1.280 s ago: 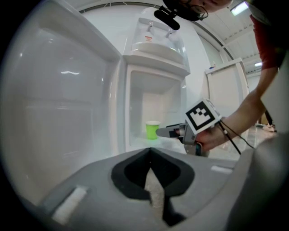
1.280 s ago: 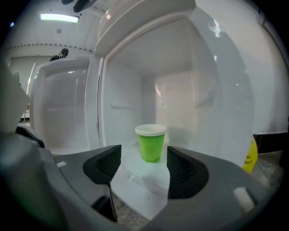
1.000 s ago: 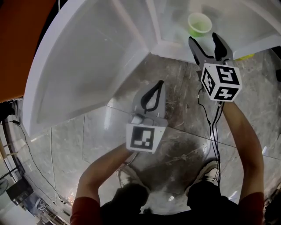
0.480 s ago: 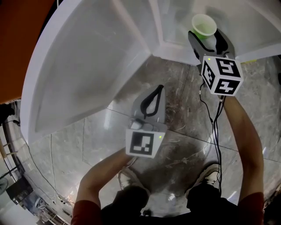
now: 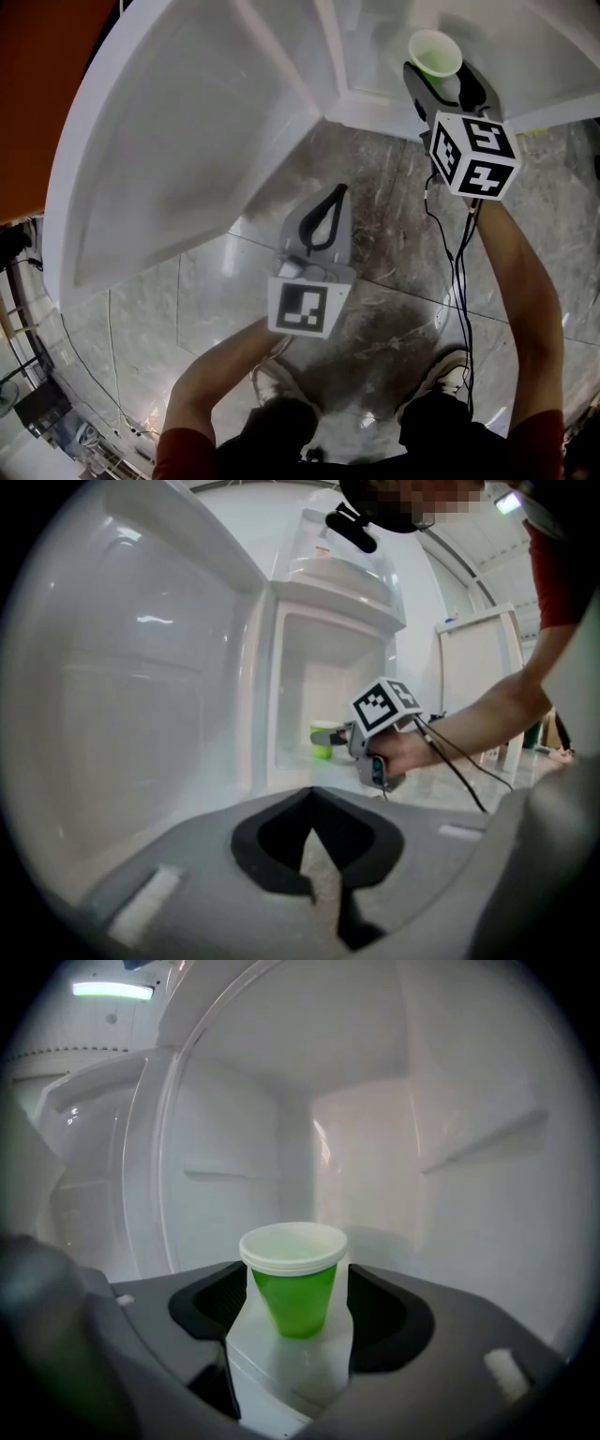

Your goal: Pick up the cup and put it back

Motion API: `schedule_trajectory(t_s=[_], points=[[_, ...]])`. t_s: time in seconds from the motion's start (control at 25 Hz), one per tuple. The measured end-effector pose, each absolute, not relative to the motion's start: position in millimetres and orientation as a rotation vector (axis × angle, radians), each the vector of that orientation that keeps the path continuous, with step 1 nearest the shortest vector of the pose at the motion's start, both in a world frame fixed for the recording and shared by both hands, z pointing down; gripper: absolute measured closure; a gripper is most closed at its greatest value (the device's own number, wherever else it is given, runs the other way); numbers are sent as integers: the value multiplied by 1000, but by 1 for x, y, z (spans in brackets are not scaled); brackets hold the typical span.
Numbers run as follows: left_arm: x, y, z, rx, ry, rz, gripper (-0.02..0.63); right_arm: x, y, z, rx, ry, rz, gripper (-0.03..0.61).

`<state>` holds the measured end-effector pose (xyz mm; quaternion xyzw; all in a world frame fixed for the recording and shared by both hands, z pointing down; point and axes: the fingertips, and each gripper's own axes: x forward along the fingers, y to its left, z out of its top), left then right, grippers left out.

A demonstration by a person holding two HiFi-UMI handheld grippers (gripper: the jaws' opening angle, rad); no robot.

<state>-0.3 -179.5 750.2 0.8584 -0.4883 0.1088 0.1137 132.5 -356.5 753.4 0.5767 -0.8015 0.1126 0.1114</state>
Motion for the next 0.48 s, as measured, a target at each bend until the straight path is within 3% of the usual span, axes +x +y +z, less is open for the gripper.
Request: schedule_trajectory(t_s=[0.12, 0.48], points=[[0, -179, 749, 2516, -1432, 320, 614, 133, -357, 752, 1692, -2347, 304, 301], [-3, -178, 747, 2515, -1441, 324, 614, 130, -353, 744, 1681, -2357, 232, 307]])
